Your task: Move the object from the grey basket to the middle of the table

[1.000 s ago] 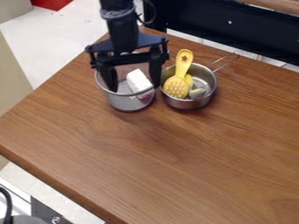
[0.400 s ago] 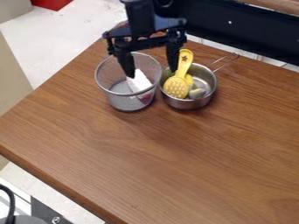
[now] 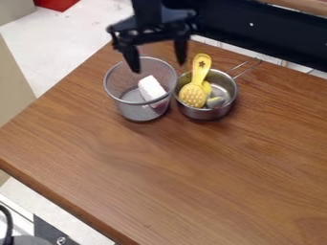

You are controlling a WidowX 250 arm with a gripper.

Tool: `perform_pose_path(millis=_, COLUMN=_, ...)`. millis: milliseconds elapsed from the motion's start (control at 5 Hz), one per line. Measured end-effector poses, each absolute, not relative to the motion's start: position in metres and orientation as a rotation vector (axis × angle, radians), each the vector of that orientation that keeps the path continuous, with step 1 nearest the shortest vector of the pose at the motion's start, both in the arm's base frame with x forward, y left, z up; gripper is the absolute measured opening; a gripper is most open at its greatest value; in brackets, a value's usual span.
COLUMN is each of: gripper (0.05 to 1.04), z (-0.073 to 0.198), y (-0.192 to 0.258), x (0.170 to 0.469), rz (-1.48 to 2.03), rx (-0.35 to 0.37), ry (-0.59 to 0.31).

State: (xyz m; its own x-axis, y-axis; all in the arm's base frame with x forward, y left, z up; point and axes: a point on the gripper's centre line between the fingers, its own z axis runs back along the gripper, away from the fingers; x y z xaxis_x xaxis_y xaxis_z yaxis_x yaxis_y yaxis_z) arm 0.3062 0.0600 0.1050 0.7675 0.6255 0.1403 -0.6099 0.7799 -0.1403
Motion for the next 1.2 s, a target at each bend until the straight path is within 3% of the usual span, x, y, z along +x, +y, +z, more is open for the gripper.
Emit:
perform_pose_path(millis=400, gripper=0.999, z=0.095, y=0.090, x=0.325, rz=0.865, rx=-0.042, ry=-0.234)
perform_pose_path(millis=1200, gripper=0.999, z=0.071, y=0.096, x=0.330, rz=0.941, rx=-0.072, ry=-0.227)
